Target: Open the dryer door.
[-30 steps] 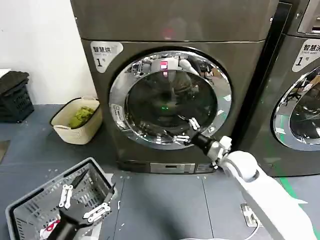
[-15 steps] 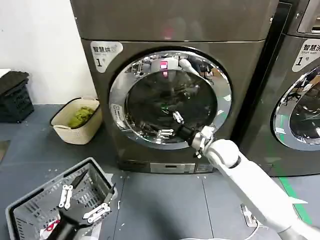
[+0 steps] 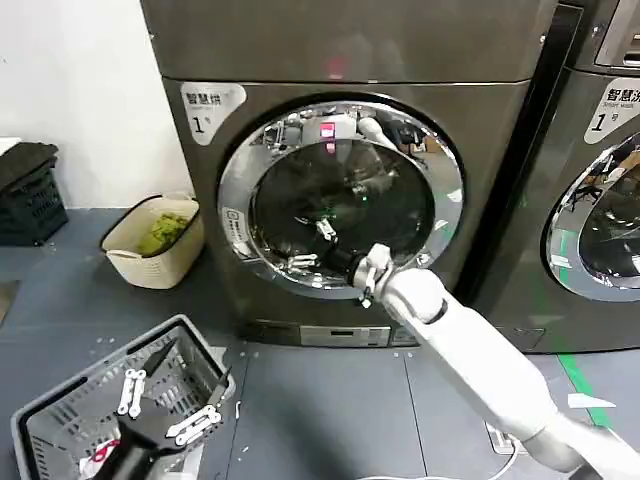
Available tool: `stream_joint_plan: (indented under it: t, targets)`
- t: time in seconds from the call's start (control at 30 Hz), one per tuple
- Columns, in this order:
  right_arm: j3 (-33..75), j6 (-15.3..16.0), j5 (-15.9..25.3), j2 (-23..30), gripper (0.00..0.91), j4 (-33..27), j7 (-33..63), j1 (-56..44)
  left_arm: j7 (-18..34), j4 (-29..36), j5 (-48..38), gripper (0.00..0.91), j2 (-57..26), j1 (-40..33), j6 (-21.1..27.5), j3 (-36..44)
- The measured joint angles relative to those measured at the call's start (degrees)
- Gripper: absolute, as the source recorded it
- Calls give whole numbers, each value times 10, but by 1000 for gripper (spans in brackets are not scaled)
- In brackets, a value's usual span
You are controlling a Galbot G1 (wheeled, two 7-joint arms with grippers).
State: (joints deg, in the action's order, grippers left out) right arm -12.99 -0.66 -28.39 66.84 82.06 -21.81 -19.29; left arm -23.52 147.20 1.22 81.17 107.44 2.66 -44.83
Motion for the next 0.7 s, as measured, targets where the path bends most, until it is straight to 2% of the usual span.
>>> stream_joint_plan:
  t: [0.53,0.7]
  targets:
    - [-31,-6,0,53,907,-58,-16,44,-1,0,-6,907,0,0,0,-12]
    - [-37,-18,-4,63,907,-74,-39,57,-1,0,-7,907,-1,1,0,-13]
